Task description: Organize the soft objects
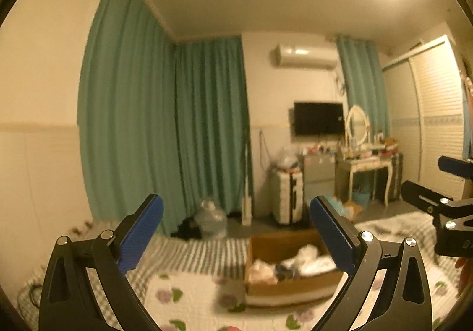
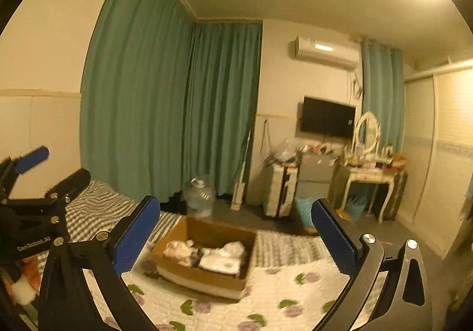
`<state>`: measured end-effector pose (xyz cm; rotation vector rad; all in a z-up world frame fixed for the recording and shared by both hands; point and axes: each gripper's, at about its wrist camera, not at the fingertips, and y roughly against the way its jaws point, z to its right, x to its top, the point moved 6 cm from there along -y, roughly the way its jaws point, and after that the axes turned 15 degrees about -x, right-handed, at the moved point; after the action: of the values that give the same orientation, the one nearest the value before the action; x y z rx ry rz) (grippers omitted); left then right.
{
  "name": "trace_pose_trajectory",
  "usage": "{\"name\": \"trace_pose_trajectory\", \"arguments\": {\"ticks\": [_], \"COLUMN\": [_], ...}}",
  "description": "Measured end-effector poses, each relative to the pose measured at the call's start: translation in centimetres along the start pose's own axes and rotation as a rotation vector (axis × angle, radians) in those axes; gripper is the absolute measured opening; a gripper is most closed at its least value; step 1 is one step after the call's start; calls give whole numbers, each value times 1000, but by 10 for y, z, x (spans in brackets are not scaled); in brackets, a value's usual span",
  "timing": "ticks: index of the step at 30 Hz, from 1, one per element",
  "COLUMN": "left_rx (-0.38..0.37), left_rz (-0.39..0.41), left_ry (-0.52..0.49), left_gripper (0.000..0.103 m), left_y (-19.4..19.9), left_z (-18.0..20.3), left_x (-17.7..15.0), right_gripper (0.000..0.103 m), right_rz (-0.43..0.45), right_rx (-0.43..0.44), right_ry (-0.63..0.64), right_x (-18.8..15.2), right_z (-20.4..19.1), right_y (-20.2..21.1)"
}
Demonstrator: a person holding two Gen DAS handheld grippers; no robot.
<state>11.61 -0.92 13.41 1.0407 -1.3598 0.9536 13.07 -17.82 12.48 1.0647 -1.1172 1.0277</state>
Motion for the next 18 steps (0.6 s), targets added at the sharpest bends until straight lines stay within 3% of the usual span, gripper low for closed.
{"name": "trace_pose_trajectory", "arguments": {"ticks": [6,9,11,18], "left_rx": [28,28,45,24], "left_rz": [-84,-119,-156,-237], "left_ry": [67,48,37,58], "left_gripper": [101,101,101,101], "left_y": [-37,-47,-51,-59], "left_z": [-24,-24,-23,-11], "left_x": [-81,-112,-132,-163], "right_gripper": [103,103,103,103], "right_rz": [-45,-46,-94,-174], "right_rx": [16,-13,-18,3], "right_ry": [-37,-43,-39,-55], "right_x": [-75,-107,-129,-155], "right_z": [-14,-17,-21,-18], "right_y": [-50,-71,-85,-95]}}
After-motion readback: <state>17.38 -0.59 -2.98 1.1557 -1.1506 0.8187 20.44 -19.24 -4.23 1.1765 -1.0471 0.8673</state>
